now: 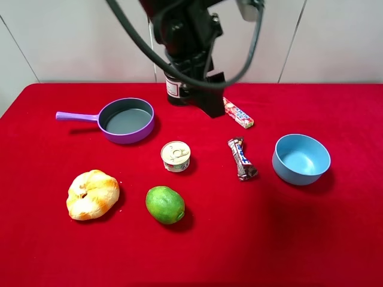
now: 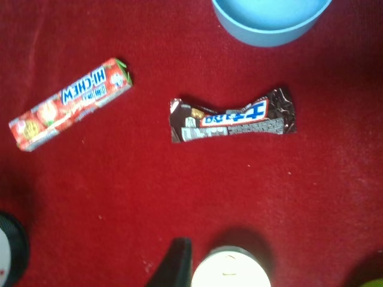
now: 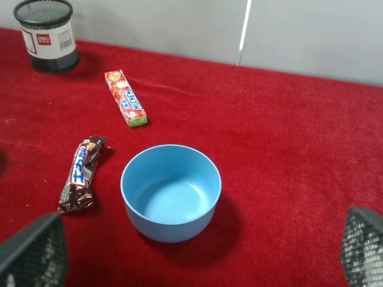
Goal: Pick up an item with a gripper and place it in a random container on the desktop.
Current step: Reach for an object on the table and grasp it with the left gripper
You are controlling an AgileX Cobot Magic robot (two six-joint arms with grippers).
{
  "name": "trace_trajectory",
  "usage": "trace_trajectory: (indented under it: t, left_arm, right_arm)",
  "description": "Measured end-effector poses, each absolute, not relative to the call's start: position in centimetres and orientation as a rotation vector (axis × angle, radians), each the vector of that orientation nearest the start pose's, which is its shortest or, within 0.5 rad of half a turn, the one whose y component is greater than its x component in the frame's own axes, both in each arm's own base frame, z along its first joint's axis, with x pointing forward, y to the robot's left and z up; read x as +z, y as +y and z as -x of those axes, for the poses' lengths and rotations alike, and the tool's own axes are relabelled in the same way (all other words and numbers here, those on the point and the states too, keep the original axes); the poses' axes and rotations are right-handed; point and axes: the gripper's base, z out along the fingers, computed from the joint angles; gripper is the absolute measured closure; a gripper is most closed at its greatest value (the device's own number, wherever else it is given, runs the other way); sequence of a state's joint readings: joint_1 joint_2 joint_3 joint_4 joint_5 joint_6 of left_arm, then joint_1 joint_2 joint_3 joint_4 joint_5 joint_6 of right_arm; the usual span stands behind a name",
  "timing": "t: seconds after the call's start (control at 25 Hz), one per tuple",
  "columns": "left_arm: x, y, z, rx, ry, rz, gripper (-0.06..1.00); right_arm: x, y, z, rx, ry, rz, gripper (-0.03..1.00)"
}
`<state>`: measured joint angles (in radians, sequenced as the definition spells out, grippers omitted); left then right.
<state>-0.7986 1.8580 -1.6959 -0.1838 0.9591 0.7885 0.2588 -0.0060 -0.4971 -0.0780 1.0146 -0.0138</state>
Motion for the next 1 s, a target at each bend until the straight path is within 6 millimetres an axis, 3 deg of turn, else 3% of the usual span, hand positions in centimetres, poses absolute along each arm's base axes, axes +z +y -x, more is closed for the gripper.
trace_trajectory:
  t: [0.48, 0.8, 1.0]
  left_arm:
    - [29.2, -33.3, -27.9, -0.077, 1.613, -2.07, 0.05]
    - [26.9, -34.1, -28.4, -0.001, 1.394, -2.284, 0.05]
    - [25.4, -35.7, -28.3, 0.104, 1.252, -2.372, 0.05]
  right_arm:
    - [28.0, -0.7, 0.2, 0.065, 1.975, 0.269, 0.27]
    - [28.0, -0.7, 0.2, 0.065, 1.975, 0.269, 0.27]
    - [28.0, -0.7, 0.2, 0.065, 1.975, 0.269, 0.27]
